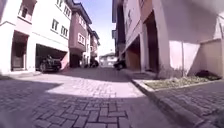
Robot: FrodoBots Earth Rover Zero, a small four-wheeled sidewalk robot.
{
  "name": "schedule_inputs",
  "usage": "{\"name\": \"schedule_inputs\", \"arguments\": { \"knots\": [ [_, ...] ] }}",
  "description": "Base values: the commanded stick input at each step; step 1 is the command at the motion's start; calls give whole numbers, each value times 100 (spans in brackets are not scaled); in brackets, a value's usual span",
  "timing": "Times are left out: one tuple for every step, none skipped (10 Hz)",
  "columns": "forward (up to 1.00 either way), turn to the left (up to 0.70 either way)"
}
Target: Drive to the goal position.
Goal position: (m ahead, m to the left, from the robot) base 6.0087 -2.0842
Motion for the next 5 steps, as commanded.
{"name": "schedule_inputs", "arguments": {
  "knots": [
    [70,0],
    [70,0],
    [70,0],
    [70,0],
    [70,0]
  ]
}}
